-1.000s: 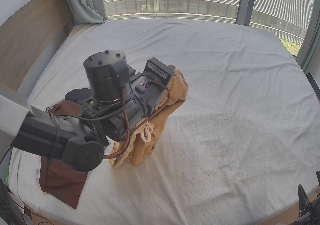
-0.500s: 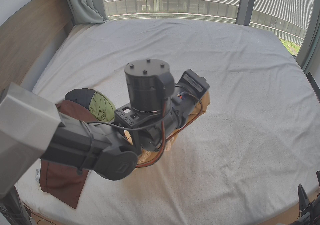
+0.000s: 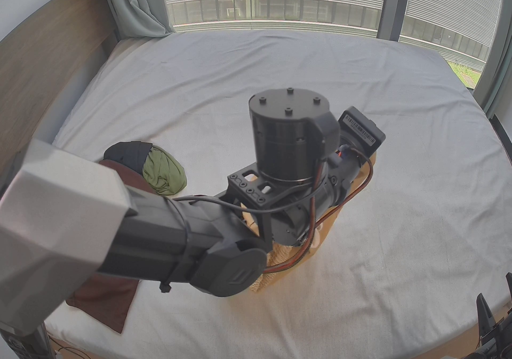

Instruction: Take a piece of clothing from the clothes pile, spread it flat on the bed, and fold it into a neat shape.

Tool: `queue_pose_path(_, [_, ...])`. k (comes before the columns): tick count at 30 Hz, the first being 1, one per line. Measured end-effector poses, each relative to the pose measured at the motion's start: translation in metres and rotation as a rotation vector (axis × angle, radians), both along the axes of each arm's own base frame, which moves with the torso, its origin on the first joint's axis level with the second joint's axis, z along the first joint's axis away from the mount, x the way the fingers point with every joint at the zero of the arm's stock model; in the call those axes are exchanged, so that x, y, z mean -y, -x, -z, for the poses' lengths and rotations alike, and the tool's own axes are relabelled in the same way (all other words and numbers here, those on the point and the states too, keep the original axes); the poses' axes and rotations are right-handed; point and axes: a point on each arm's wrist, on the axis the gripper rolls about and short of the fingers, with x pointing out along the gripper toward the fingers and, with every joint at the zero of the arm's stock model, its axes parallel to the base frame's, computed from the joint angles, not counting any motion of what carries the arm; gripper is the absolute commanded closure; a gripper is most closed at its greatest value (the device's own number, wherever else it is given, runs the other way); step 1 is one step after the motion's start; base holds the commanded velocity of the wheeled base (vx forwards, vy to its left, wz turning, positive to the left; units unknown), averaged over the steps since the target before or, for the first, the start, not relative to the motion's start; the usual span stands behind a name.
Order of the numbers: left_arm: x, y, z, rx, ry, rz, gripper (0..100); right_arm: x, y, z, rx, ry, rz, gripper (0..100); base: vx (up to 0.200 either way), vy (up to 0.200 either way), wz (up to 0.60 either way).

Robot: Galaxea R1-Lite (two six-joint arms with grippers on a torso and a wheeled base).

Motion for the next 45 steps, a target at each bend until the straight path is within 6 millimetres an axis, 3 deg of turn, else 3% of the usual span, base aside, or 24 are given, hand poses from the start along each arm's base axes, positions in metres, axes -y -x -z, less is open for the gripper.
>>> queue_pose_path(6, [0.008, 0.007, -0.024, 0.018, 0.028, 0.028, 100, 0.000, 0.000, 0.000, 0.000, 0.000, 0.000, 0, 0.000, 0.000, 0.00])
queue_pose_path(16, [0.019, 0.031, -0.082, 0.056, 0.149, 0.094, 100, 0.000, 0.000, 0.000, 0.000, 0.000, 0.000, 0, 0.000, 0.000, 0.00])
queue_pose_path(24, [0.005, 0.029, -0.112, 0.040, 0.223, 0.076, 100, 0.000, 0.000, 0.000, 0.000, 0.000, -0.001, 0, 0.000, 0.000, 0.00])
queue_pose_path(29, [-0.014, 0.018, -0.096, 0.001, 0.163, 0.029, 100, 0.000, 0.000, 0.000, 0.000, 0.000, 0.000, 0, 0.000, 0.000, 0.00])
queue_pose_path(36, [-0.048, 0.009, -0.042, -0.063, 0.031, -0.022, 100, 0.000, 0.000, 0.000, 0.000, 0.000, 0.000, 0, 0.000, 0.000, 0.00])
queue_pose_path(45, [-0.094, 0.006, 0.004, 0.033, -0.035, -0.062, 100, 0.000, 0.000, 0.000, 0.000, 0.000, 0.000, 0, 0.000, 0.000, 0.00])
